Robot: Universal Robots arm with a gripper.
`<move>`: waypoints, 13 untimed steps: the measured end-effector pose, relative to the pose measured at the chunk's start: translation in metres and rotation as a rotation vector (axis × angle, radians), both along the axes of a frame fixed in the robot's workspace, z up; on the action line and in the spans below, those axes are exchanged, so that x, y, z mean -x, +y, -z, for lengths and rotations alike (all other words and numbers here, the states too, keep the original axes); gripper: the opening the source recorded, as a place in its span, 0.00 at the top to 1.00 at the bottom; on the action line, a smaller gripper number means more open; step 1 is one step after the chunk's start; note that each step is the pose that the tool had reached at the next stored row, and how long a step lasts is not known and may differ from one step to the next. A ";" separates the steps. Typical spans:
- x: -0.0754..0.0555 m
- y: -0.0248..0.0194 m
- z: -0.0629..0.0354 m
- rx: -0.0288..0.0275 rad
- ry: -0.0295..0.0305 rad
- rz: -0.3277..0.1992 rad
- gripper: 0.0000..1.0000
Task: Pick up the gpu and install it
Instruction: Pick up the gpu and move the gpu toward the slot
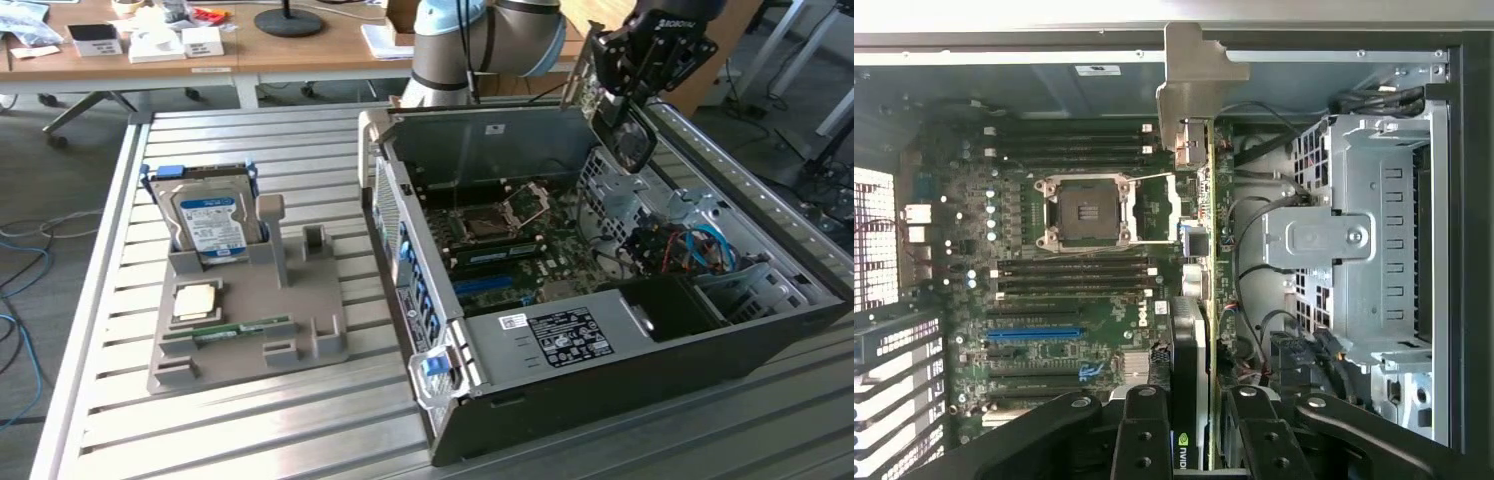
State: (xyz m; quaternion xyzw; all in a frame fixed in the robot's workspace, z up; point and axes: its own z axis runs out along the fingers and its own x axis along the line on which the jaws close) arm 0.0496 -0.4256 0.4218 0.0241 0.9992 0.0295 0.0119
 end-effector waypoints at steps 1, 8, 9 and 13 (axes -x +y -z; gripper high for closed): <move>0.000 -0.0001 0.0000 -0.0001 0.0000 0.000 0.73; -0.002 -0.0050 0.0000 -0.0001 0.0000 0.000 0.73; -0.003 -0.0058 0.0000 0.0000 0.0000 0.000 0.73; -0.004 -0.0086 0.0000 -0.0001 0.0000 0.000 0.73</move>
